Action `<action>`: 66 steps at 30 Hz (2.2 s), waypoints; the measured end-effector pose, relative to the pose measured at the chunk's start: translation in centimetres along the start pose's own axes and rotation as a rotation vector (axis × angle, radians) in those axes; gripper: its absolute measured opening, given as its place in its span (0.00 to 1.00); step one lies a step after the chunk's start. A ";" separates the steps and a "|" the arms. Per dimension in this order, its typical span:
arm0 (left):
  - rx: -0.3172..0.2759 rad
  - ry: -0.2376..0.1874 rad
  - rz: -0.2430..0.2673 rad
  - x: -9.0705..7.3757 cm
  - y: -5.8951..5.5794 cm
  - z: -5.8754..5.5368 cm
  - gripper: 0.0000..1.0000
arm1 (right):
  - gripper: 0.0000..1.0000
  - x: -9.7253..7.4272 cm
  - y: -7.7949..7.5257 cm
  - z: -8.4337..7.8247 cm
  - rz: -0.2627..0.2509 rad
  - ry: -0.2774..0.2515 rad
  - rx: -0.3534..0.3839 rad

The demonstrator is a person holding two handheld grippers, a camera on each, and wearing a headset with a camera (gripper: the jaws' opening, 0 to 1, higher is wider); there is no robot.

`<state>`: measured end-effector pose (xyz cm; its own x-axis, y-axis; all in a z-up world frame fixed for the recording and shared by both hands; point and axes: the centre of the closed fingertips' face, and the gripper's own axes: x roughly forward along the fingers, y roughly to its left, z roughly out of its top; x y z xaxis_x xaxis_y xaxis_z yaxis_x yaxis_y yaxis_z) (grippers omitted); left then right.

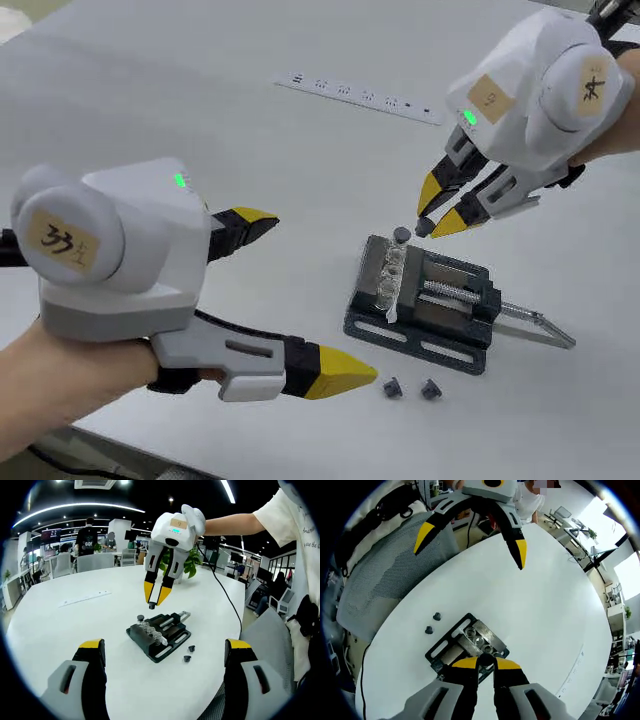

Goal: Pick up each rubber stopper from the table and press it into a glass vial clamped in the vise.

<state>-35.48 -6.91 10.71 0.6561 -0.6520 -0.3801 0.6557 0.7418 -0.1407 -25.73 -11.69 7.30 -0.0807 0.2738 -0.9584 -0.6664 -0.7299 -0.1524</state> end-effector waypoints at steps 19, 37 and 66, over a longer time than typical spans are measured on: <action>-0.062 0.011 0.035 -0.5 0.9 -2.1 0.98 | 0.06 3.8 -0.1 -0.2 0.053 0.031 -0.152; -0.086 0.012 0.031 -0.3 0.5 -2.7 0.98 | 0.06 4.7 0.0 -0.7 0.067 0.056 -0.145; -0.103 0.002 0.013 0.0 -0.1 -3.1 0.96 | 0.04 5.1 -0.6 -0.8 0.075 0.141 0.158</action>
<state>-36.76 -6.49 7.88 0.6632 -0.6423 -0.3841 0.6054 0.7622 -0.2293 -25.18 -10.36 2.33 -0.0374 0.1237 -0.9916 -0.7713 -0.6346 -0.0500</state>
